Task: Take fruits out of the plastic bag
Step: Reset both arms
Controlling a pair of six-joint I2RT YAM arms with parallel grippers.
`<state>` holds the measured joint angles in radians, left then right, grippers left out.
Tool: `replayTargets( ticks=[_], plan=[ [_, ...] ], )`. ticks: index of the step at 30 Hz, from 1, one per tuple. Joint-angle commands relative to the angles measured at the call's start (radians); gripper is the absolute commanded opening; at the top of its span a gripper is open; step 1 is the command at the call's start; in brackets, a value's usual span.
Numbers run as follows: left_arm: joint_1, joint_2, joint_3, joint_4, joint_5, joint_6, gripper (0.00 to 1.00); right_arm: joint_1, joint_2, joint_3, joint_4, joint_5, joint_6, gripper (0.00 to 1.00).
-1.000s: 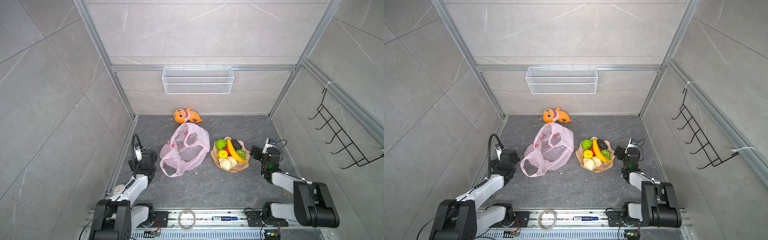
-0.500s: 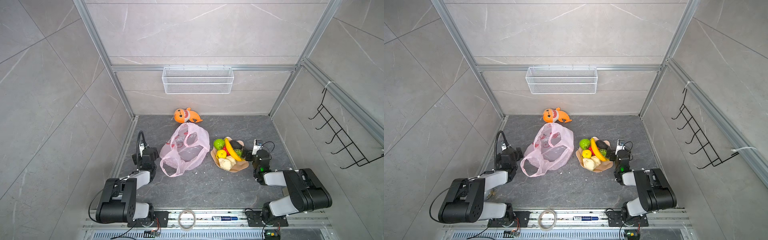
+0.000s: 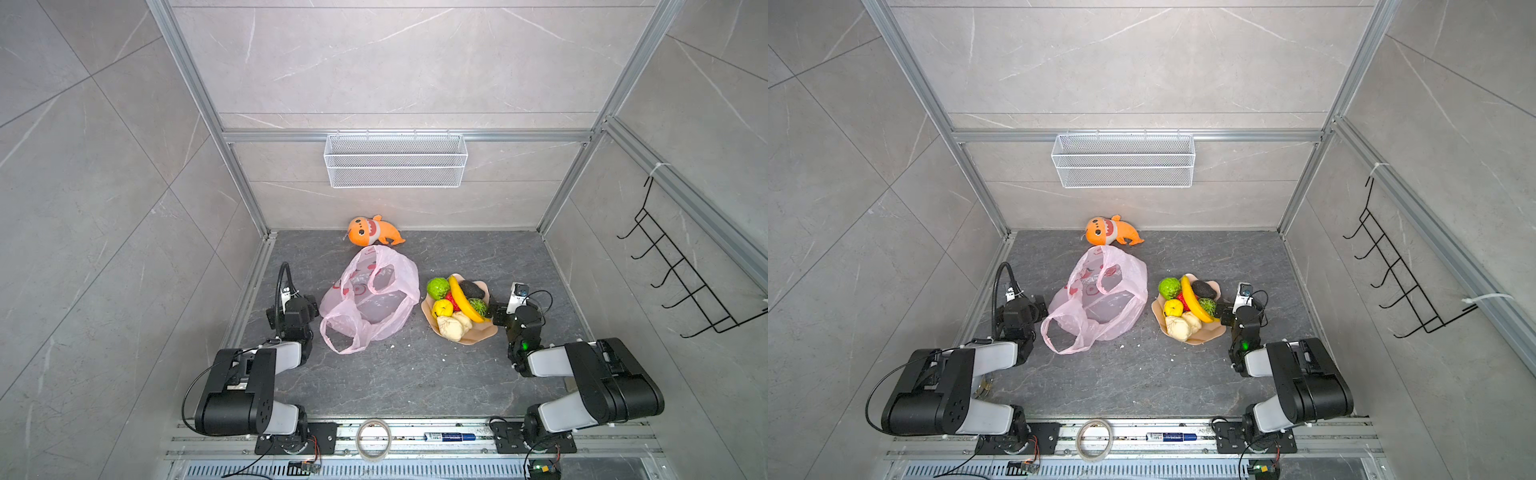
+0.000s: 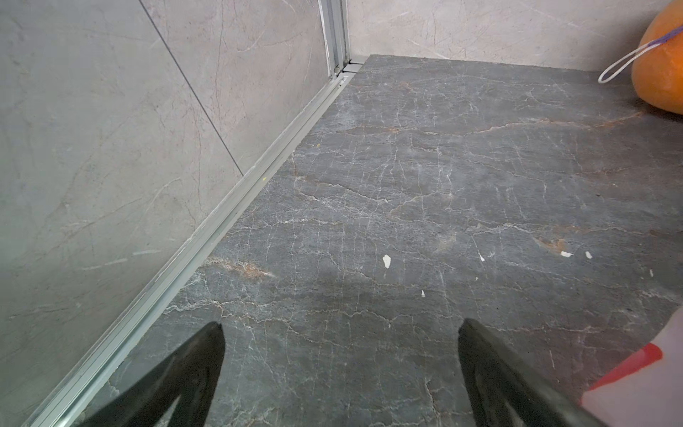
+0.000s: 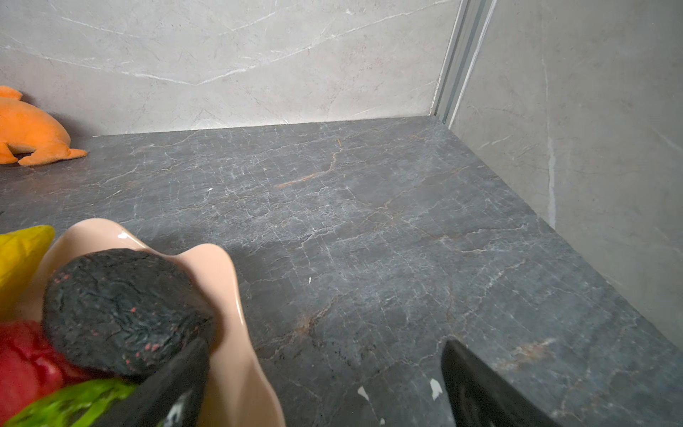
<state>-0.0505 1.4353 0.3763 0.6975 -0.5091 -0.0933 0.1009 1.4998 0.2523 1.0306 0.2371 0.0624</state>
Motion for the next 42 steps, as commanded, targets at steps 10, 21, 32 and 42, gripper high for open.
replayTargets(
  ticks=[10,21,32,42],
  plan=[
    [0.005,0.057,0.113,-0.068,0.069,0.045,1.00,0.005,0.002,0.003,0.023,0.008,-0.005,1.00],
    [0.005,0.097,0.197,-0.189,0.072,0.052,1.00,0.005,0.007,0.060,-0.080,0.004,-0.008,0.99],
    [0.004,0.284,0.491,-0.547,0.095,0.064,0.90,0.005,0.005,0.065,-0.087,0.008,-0.006,0.99],
    [0.009,0.006,-0.050,0.179,0.151,0.073,1.00,0.005,0.005,0.065,-0.089,0.007,-0.006,0.99]
  ],
)
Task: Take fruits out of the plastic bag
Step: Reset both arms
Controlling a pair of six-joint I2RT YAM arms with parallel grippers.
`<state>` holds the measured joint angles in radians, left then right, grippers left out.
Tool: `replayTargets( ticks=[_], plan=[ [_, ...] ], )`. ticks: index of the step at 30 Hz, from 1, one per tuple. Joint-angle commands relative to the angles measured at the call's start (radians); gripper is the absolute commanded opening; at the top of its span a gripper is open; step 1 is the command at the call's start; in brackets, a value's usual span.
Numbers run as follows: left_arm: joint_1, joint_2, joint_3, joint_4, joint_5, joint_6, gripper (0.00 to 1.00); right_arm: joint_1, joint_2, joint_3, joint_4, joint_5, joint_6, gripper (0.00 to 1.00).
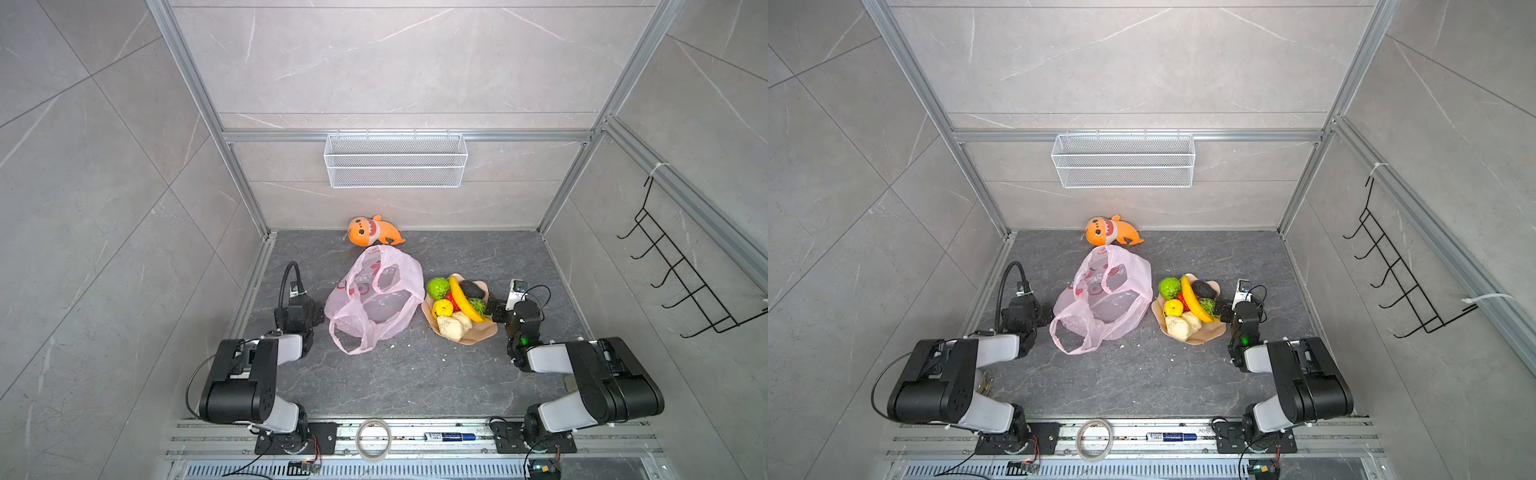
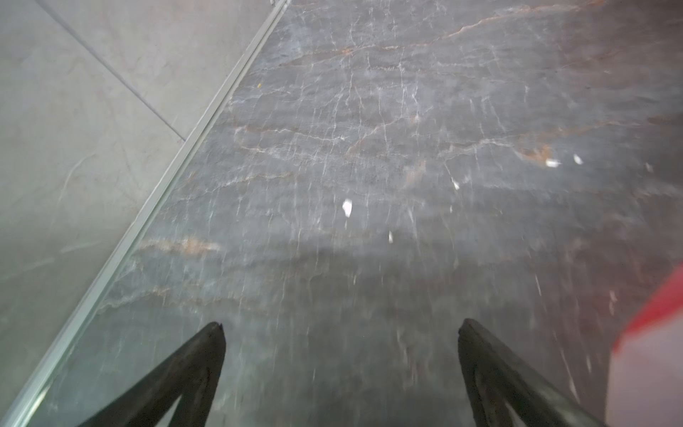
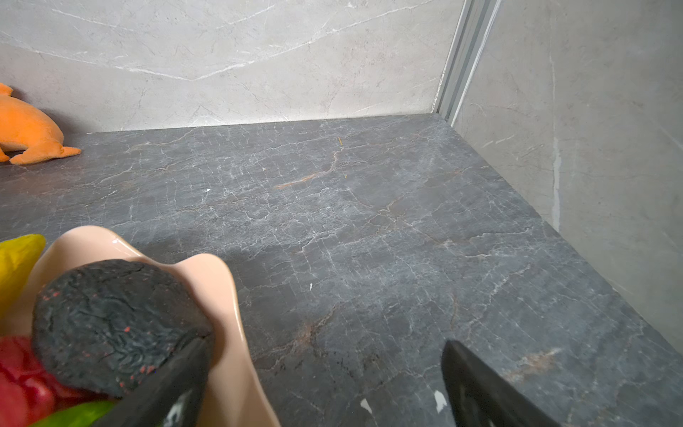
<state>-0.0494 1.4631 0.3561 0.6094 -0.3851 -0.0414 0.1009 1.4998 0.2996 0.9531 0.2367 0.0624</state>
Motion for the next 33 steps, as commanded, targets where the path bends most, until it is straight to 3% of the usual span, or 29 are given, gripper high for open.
replayTargets(
  ticks=[1,3,5,7,9,11,33],
  plan=[
    [0.009,-0.017,-0.037,0.283,0.038,0.023,1.00,0.005,0.005,0.018,-0.012,0.007,-0.006,0.99],
    [0.016,-0.003,-0.038,0.292,0.059,0.021,1.00,0.005,0.005,0.017,-0.011,0.007,-0.007,0.99],
    [0.025,0.068,-0.053,0.417,0.054,0.038,1.00,0.005,0.005,0.018,-0.011,0.007,-0.006,0.99],
    [0.027,0.026,-0.036,0.299,0.081,0.013,1.00,0.005,0.005,0.018,-0.011,0.007,-0.006,0.99],
    [0.033,0.051,-0.042,0.358,0.078,0.022,1.00,0.005,0.007,0.018,-0.013,0.008,-0.007,0.99],
    [0.034,0.041,-0.015,0.282,0.094,0.018,1.00,0.005,0.007,0.023,-0.021,0.008,-0.007,0.99],
    [0.035,0.042,-0.017,0.291,0.095,0.019,1.00,0.014,0.013,0.041,-0.046,0.010,-0.016,0.99]
  ],
)
